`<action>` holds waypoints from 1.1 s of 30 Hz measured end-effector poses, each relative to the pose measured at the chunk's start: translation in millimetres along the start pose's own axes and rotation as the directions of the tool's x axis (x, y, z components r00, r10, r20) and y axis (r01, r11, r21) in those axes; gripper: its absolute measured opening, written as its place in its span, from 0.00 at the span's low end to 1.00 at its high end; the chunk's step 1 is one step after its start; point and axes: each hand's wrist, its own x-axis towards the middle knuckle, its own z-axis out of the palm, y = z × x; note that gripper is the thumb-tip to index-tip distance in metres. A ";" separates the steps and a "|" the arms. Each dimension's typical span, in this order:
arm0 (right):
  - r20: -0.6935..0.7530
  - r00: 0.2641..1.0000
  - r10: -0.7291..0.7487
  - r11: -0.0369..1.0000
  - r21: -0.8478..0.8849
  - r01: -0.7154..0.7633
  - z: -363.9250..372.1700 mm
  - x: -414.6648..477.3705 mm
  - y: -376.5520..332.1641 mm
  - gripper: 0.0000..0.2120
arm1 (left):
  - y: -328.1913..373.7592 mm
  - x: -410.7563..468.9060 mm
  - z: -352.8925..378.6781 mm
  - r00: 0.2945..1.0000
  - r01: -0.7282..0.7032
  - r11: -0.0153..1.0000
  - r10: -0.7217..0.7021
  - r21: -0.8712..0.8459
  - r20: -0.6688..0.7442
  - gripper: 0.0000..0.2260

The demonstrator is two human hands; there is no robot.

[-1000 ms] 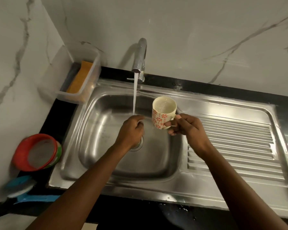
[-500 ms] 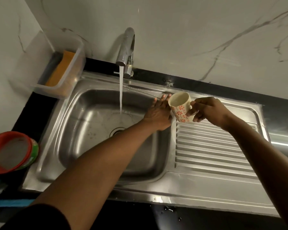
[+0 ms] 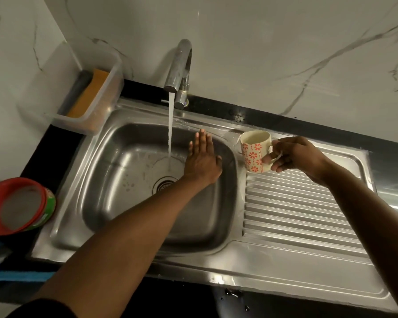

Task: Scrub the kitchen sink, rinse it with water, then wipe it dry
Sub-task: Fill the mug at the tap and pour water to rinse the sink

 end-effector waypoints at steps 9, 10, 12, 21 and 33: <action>-0.075 0.997 -0.018 0.981 -0.194 0.004 -9.3 11.7 -16.7 0.13 | 46.9 23.0 1.5 0.924 -0.350 0.933 0.330 0.078 0.194 0.32; -0.071 0.997 -0.019 0.981 -0.194 0.005 -9.2 13.2 -19.4 0.13 | 50.9 27.0 0.5 0.919 -0.354 0.932 0.330 0.082 0.218 0.31; -0.062 0.998 -0.018 0.985 -0.174 0.007 -10.8 14.7 -21.4 0.12 | 56.6 31.1 -3.4 0.920 -0.341 0.935 0.313 0.092 0.236 0.31; -0.003 1.000 -0.031 0.992 -0.124 0.030 -31.9 8.0 -12.4 0.13 | 4.2 12.8 4.2 0.997 -0.078 0.997 0.077 -0.002 -0.023 0.33; 0.104 0.987 -0.121 0.972 -0.191 0.140 47.7 57.0 -66.5 0.11 | -20.3 16.7 -2.8 0.983 0.090 0.987 -0.109 -0.131 -0.150 0.37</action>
